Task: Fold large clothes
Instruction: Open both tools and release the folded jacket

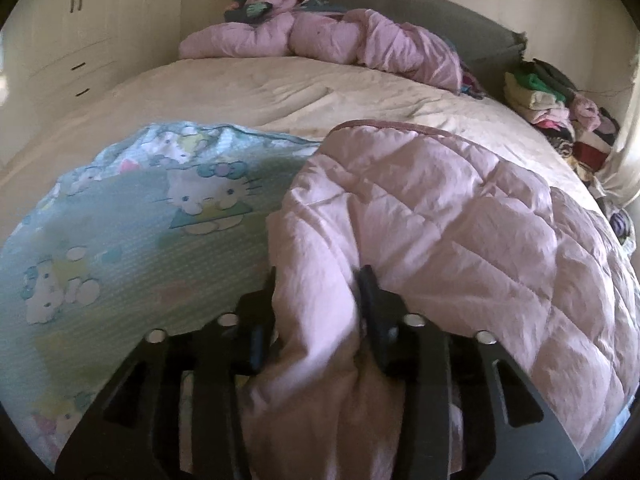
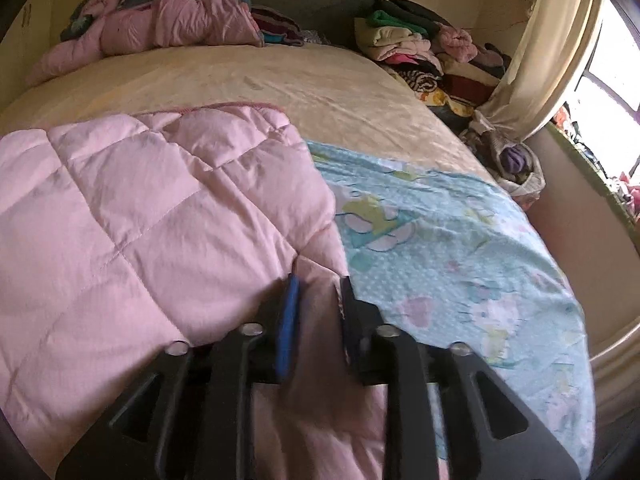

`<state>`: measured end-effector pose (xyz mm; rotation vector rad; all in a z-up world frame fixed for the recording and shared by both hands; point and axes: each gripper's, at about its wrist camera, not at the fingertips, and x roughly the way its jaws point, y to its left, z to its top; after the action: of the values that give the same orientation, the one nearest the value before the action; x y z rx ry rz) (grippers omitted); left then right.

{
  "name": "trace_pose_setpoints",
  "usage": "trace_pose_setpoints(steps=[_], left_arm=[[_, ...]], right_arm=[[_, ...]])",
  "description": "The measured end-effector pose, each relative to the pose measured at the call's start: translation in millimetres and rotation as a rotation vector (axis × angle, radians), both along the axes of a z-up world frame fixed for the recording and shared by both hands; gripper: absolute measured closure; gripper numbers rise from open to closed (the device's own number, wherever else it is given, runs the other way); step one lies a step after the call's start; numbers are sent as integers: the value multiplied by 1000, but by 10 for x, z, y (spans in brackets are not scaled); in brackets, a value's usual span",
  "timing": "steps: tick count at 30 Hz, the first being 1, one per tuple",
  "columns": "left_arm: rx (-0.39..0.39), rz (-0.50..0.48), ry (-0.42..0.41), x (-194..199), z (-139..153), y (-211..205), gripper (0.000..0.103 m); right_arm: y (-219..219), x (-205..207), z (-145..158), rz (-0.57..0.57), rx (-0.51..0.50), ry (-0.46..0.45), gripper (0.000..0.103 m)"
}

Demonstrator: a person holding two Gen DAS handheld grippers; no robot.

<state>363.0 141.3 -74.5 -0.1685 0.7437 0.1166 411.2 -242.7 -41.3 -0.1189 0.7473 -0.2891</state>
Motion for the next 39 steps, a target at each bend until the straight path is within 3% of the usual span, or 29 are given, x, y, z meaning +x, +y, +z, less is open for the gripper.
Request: trace_pose_setpoints(steps=[1,5,8,11,16,20,25,31,36,39], left_arm=[[7,7,2,-25,37,-3,58],[25,35,-29,-240,263,-74,32],[12,-11,-72,-435,468,-270,29],[11,-81,-76,-514,553,-503,24],[-15,-186,-31,-489,426,-832,24],[-61,-210,56,-339,57,-909,19],[8,-197,49,-274,-138,-1012,18],[-1,-199,30,-250,-233,-985,17],[-21,-190,7,-335,-106,-931,17],[-22,-183,-2,-441,8,-919,9]], right_arm=[[-8,-51,50,-10,-7,-12,36],[41,-559,473,57,81,-216,22],[269,-777,651,212,199,-267,18],[616,-806,676,346,258,-225,18],[1241,-663,613,483,244,-145,19],[1542,-359,343,485,199,6,18],[1622,-156,78,450,191,106,17],[1663,-81,-27,434,192,95,16],[1586,-111,-17,432,208,67,16],[1459,-319,144,443,257,18,15]])
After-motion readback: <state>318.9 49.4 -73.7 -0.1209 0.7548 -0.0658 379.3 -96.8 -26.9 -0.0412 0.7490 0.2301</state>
